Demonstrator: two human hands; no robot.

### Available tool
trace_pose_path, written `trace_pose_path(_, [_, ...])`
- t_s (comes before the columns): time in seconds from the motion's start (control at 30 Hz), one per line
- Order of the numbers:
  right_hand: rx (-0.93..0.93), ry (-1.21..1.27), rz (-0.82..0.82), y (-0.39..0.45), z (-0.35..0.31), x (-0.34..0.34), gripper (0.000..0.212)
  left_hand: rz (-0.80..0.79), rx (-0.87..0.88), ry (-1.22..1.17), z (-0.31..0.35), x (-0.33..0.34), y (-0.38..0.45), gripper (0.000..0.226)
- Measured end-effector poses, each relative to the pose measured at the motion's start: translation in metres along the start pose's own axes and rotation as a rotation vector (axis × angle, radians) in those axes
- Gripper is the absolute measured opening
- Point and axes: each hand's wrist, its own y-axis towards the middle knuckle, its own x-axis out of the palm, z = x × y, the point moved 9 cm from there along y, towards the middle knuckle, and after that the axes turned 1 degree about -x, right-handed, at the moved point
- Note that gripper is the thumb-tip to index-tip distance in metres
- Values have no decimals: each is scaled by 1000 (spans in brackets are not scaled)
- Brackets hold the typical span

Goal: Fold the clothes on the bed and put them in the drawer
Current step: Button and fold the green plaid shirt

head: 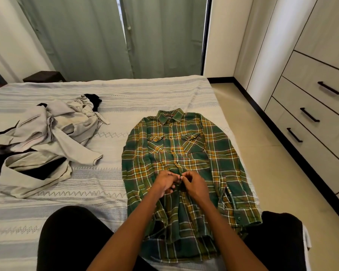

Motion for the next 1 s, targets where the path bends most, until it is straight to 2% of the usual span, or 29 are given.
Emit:
trace_pose_path(0.1, [-32, 48, 21, -1, -3, -1, 17, -4, -57, -93, -5, 0, 0, 15])
trace_pose_path(0.2, [-64, 91, -30, 3, -3, 3, 22, -2, -92, -153, -8, -2, 1, 17])
trace_pose_path(0.37, [-81, -10, -69, 10, -3, 4, 11, -29, -143, -229, -14, 0, -1, 16])
trace_pose_path(0.6, [-192, -125, -37, 5, -5, 7, 19, -84, -249, -406, -27, 8, -6, 19])
trace_pose_path(0.73, [-241, -176, -15, 3, -10, 5, 21, -32, -263, -312, -28, 4, -6, 15])
trace_pose_path(0.83, [-249, -92, 1, 2, -10, 2, 19, -16, -254, -261, -25, 1, -6, 14])
trace_pose_path(1.0, [-150, 192, -10, 2, 0, -1, 17, 90, 4, -55, -4, -3, -10, 19])
